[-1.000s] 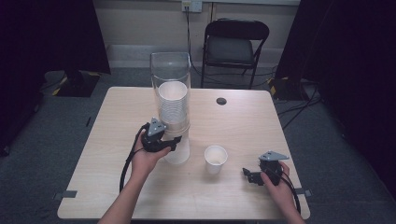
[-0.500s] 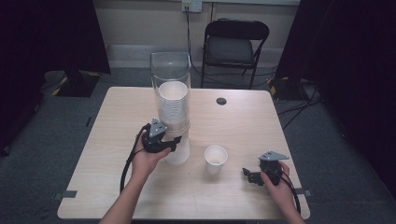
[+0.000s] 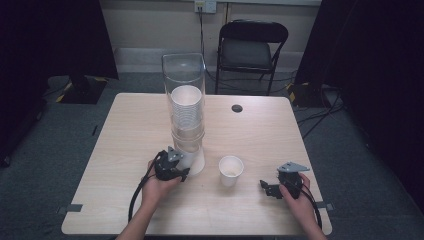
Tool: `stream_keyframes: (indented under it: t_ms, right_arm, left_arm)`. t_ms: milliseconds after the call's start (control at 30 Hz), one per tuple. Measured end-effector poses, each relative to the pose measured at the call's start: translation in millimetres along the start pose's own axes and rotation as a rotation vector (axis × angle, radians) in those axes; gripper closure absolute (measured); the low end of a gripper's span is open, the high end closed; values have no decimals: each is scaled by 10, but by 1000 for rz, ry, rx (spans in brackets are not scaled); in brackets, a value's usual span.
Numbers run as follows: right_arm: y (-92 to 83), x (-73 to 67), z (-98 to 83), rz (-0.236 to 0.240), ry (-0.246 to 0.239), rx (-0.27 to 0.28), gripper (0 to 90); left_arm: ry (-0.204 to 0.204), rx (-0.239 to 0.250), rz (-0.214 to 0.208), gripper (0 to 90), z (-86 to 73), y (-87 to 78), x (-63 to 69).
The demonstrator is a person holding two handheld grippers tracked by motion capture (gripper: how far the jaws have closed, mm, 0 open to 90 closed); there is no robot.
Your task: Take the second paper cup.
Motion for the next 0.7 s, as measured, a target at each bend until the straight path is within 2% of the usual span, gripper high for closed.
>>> stream_keyframes:
  t_ms: [33, 100, 133, 167, 200, 233, 400, 567, 600, 700]
  right_arm:
    - [1, 0, 0, 0, 1, 0, 115]
    - [3, 2, 3, 0, 3, -2, 110]
    - [3, 2, 3, -1, 4, -4, 109]
    - [5, 3, 4, 0, 3, -3, 108]
    - [5, 3, 4, 0, 3, -3, 108]
    - [5, 4, 4, 0, 3, -3, 109]
    - [3, 2, 2, -2, 5, -5, 108]
    - [3, 2, 2, -2, 4, -4, 109]
    - [3, 2, 2, -2, 5, -5, 109]
    - [3, 2, 2, -2, 5, -5, 109]
  left_arm:
    - [18, -6, -7, 380, -8, -17, -2]
    - [15, 17, -19, 379, -14, -84, -10]
    - [18, 12, -24, 379, -29, -119, -26]
    - [2, 26, -27, 379, -44, -137, -28]
    - [32, 18, -19, 378, -71, -161, -63]
    - [5, 24, -29, 378, -105, -162, -58]
    - [-6, 20, -39, 377, -231, -200, -63]
    - [-12, 9, -28, 376, -324, -229, -155]
    - [-30, 9, -25, 376, -341, -229, -163]
    - [-41, 5, -26, 376, -383, -217, -184]
Point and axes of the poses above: each handheld gripper's, and its own axes: y roughly forward along the jaws, z roughly out of its top, x roughly to its right, the point moved 4 cm from there along y, roughly forward along the jaws, and after that the axes turned 5 degrees about y, right-handed, at the moved point
